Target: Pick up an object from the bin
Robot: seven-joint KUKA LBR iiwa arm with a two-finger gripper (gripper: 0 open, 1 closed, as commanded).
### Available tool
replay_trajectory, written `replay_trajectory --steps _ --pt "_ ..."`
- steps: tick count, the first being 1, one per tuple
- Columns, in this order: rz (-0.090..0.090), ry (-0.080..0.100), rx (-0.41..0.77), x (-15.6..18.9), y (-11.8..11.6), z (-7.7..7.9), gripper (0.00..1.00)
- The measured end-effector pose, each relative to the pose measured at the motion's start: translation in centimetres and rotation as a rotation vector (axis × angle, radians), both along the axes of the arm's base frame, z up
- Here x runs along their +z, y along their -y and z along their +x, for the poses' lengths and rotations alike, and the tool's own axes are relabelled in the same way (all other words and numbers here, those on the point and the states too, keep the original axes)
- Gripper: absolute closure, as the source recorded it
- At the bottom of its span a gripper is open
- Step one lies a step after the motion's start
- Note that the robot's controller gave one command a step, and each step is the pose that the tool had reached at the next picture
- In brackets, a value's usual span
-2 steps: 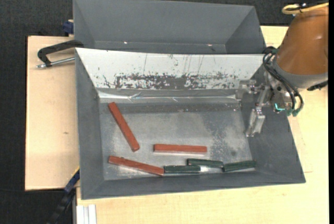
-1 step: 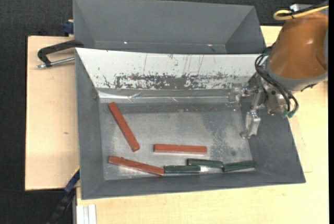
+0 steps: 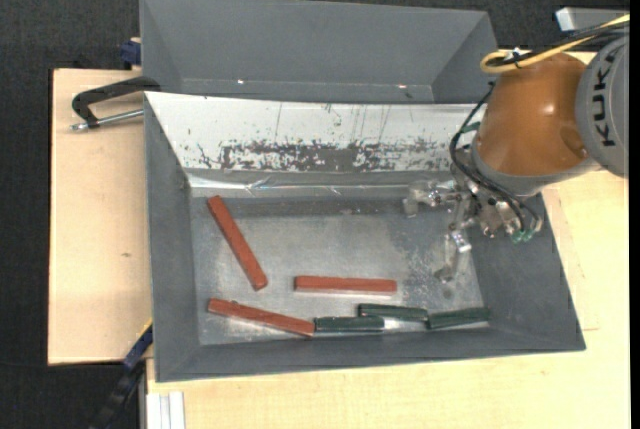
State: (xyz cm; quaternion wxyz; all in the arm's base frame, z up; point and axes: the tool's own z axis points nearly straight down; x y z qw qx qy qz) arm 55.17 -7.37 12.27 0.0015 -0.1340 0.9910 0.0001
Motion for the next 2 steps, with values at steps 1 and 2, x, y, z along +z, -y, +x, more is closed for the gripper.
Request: replay_trajectory --steps 1,2 --pt "0.001 -0.001 -0.310 -3.5 -1.6 -1.1 0.00" --pt "0.000 -0.010 -0.285 -4.4 -3.9 -2.4 0.00"
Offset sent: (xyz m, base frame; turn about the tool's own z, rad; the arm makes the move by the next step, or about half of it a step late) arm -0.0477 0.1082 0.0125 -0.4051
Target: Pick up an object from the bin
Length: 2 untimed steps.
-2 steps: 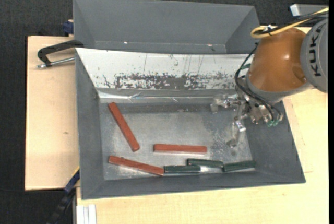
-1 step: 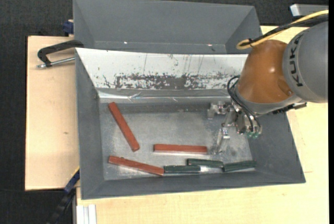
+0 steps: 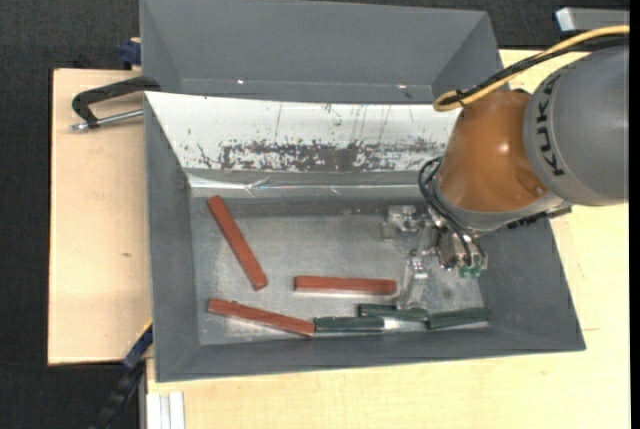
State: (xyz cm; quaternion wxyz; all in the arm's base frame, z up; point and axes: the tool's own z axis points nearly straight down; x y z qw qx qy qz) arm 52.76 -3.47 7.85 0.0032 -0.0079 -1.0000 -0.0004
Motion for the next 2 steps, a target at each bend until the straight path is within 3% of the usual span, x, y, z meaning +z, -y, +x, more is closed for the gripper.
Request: replay_trajectory --steps 1,2 --pt "0.001 0.008 0.276 0.2 -2.0 0.0 0.00" --pt "0.000 0.000 0.011 -0.6 -2.8 -3.6 1.00"
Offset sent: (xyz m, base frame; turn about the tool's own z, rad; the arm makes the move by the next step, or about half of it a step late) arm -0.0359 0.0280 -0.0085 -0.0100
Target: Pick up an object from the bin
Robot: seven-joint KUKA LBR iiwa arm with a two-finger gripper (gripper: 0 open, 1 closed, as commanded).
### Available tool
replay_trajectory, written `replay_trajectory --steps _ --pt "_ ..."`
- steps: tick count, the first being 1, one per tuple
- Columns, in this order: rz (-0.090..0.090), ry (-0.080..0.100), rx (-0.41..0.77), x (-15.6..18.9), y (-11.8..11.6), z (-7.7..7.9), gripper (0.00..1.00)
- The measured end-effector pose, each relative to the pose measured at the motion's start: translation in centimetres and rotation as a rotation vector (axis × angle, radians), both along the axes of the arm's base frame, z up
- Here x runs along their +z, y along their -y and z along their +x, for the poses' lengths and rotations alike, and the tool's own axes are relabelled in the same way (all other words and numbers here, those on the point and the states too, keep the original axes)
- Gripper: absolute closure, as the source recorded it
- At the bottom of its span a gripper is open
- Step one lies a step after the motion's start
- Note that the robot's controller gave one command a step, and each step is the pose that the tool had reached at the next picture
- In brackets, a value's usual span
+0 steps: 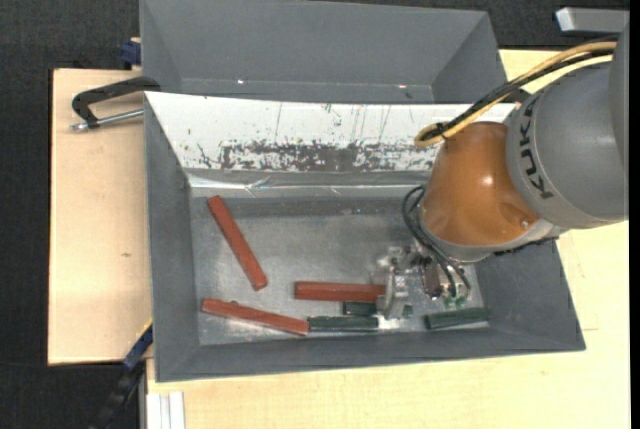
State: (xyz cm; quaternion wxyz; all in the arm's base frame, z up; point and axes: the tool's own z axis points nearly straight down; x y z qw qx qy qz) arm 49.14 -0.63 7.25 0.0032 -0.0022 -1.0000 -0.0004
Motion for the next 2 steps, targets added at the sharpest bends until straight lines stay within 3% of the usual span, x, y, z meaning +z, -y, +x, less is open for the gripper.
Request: replay_trajectory --steps 1,2 --pt "0.000 0.001 0.000 0.0 0.0 0.0 1.00" --pt "0.000 0.012 0.022 14.4 -1.9 2.7 1.00"
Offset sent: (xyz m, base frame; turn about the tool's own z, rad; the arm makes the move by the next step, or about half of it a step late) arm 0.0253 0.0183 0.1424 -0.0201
